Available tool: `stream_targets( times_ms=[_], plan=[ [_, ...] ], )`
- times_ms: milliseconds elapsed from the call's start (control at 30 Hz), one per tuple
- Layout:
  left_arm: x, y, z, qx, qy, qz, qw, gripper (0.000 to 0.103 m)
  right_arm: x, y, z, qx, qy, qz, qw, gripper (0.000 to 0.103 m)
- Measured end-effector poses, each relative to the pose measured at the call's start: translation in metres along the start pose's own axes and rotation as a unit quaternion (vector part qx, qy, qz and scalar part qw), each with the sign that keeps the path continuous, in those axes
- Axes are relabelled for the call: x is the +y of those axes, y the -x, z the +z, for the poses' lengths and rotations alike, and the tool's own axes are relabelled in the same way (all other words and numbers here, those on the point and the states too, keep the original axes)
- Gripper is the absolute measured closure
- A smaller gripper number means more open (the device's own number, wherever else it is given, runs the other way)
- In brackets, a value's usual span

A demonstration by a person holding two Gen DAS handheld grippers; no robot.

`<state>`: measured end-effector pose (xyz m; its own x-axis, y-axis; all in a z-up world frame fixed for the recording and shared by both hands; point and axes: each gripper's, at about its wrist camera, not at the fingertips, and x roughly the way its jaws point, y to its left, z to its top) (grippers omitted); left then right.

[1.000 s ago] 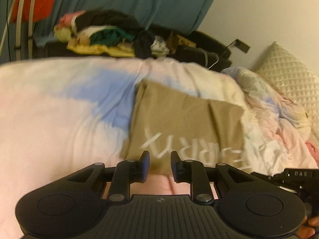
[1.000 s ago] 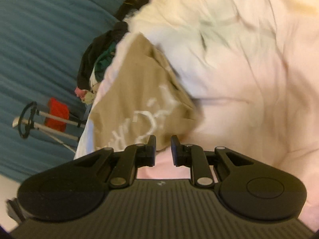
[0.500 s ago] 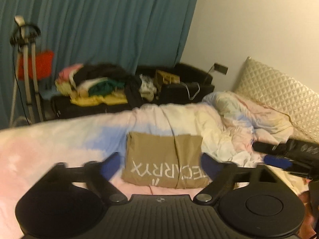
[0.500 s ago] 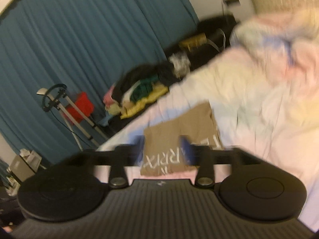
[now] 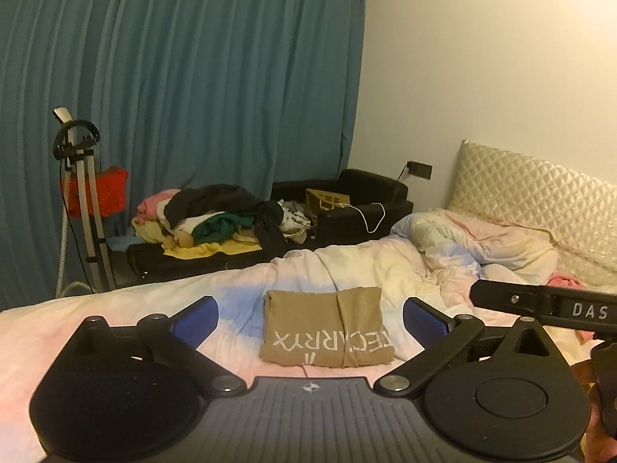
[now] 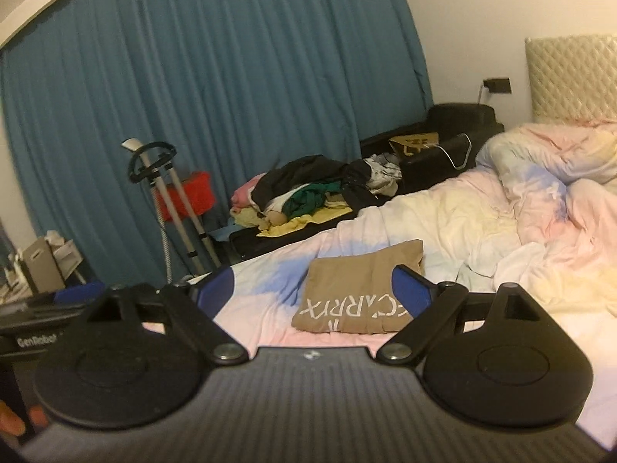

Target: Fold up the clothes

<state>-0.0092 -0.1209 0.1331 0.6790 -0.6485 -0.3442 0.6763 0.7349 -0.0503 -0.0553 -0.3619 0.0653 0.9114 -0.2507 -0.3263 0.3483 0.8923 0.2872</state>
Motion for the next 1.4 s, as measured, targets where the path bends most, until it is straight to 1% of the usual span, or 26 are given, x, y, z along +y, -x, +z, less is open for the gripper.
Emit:
stream_targets(
  times_ms=[200,333,433,533,633,833,1000,1200,1400],
  plan=[
    [-0.002,0.035,-0.029,-0.02,0.002,0.002,0.9998,0.0,0.009,0.019,-0.029,-0.018,0.016,0.007,1.0,0.013],
    [-0.001,0.049,-0.049,-0.034,0.0,0.011,0.9994,0.0,0.012,0.02,-0.05,-0.028,0.022,0.007,0.999,0.013],
    [0.002,0.053,-0.062,-0.04,0.002,0.013,0.9991,0.0,0.013,0.017,-0.065,-0.035,0.028,0.005,0.999,0.013],
    [0.007,0.048,-0.071,-0.041,0.005,0.016,0.999,0.0,0.013,0.01,-0.079,-0.042,0.033,0.002,0.999,0.013],
    [0.01,0.037,-0.079,-0.037,-0.008,0.031,0.9988,0.0,0.014,-0.001,-0.09,-0.046,0.037,-0.003,0.998,0.013],
    [0.021,0.018,-0.1,-0.023,0.005,0.033,0.9992,0.0,0.01,-0.02,-0.108,-0.037,0.038,-0.012,0.999,0.013],
    [0.03,0.007,-0.115,-0.015,0.014,0.04,0.999,0.0,0.01,-0.025,-0.122,-0.04,0.049,-0.023,0.998,0.013],
    [0.039,0.004,-0.122,-0.013,0.031,0.048,0.9983,0.0,0.007,-0.025,-0.129,-0.046,0.051,-0.028,0.997,0.013],
    [0.038,0.007,-0.127,-0.017,0.026,0.046,0.9985,0.0,0.006,-0.021,-0.132,-0.047,0.052,-0.028,0.997,0.013]
  ],
)
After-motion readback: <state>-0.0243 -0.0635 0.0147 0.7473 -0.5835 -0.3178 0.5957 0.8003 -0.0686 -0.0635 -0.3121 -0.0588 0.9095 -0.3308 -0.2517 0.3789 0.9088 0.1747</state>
